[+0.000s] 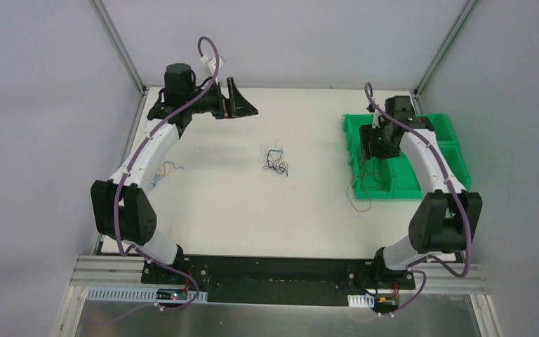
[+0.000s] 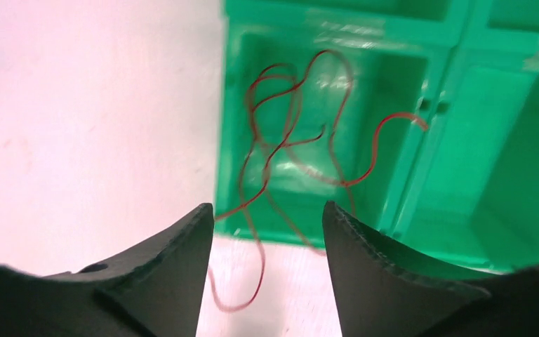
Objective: Untangle the cables
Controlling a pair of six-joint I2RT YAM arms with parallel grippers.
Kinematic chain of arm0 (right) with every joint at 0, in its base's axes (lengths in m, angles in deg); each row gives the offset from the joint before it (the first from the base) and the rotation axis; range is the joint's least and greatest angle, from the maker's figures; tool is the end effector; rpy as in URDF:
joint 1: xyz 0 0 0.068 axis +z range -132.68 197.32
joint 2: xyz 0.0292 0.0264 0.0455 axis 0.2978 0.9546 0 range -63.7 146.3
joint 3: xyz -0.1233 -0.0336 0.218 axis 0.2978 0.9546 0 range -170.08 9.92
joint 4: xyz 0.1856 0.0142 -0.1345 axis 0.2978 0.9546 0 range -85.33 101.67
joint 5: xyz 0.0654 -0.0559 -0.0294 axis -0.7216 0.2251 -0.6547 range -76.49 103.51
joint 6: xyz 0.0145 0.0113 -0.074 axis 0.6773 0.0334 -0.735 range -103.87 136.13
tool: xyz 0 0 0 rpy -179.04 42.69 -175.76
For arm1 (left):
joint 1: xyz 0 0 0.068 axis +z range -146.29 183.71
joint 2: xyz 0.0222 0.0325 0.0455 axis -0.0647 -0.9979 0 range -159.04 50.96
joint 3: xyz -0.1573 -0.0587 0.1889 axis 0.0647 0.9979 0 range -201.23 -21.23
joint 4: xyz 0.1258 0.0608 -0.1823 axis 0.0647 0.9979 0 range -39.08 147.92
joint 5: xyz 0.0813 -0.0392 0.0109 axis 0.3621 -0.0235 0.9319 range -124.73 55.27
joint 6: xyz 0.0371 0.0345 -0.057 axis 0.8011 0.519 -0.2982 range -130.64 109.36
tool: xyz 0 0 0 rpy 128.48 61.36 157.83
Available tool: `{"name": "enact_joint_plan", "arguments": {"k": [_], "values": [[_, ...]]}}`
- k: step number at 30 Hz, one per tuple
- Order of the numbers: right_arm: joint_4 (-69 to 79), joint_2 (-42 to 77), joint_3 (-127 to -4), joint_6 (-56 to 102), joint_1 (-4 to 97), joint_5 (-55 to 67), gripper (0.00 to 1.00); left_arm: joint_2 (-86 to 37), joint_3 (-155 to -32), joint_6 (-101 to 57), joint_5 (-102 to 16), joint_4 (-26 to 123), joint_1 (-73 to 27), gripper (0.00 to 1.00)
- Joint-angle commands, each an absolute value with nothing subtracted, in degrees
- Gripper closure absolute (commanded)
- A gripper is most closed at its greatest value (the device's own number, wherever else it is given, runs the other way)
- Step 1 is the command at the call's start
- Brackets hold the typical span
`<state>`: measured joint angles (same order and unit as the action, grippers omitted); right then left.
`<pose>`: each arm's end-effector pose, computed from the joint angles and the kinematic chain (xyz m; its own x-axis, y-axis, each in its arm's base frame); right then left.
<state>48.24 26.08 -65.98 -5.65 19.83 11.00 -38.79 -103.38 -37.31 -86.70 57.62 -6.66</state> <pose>0.3122 0.0165 0.2477 -0.7570 -0.4042 -0.5135 -0.3749 0.9122 -0.1655 0.3313 -0.1123 0.3602 -0.6039 -0.1706 -0.7786 0.6610 0.4386 -0.6088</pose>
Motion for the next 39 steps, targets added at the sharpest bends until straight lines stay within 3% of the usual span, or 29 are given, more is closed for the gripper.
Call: {"name": "enact_joint_plan", "arguments": {"k": [1, 5, 10, 21, 29, 31, 35, 39], "values": [[60.00, 17.01, -67.10, -11.67, 21.66, -1.75, 0.38, -35.36, -102.63, -35.62, -87.48, 56.99, -6.05, 0.01], [64.55, 13.18, -61.68, -16.42, 27.62, -3.37, 0.42, -35.26, -102.36, -35.51, -87.73, 56.96, -6.05, 0.01], [60.50, 11.72, -52.89, -17.24, 33.60, 2.91, 0.44, -34.94, -102.40, -35.36, -88.05, 56.95, -6.05, 0.01], [49.22, 16.81, -43.24, -19.65, 37.65, 12.24, 0.46, -33.99, -101.57, -35.25, -88.06, 57.06, -5.96, 0.01], [46.85, 20.28, -41.39, -21.65, 37.68, 13.15, 0.57, -33.26, -101.17, -34.90, -87.63, 57.71, -5.96, 0.01], [47.13, 20.53, -41.09, -21.96, 37.64, 13.15, 0.64, -33.30, -101.23, -34.81, -87.55, 57.70, -5.96, 0.01], [50.30, 19.57, -42.83, -21.93, 37.56, 12.25, 0.98, -33.75, -101.75, -34.81, -87.66, 57.88, -5.96, 0.01], [53.85, 14.36, -46.78, -22.31, 34.66, 9.73, 1.00, -34.27, -102.46, -35.05, -87.93, 57.95, -5.97, 0.01]]}}
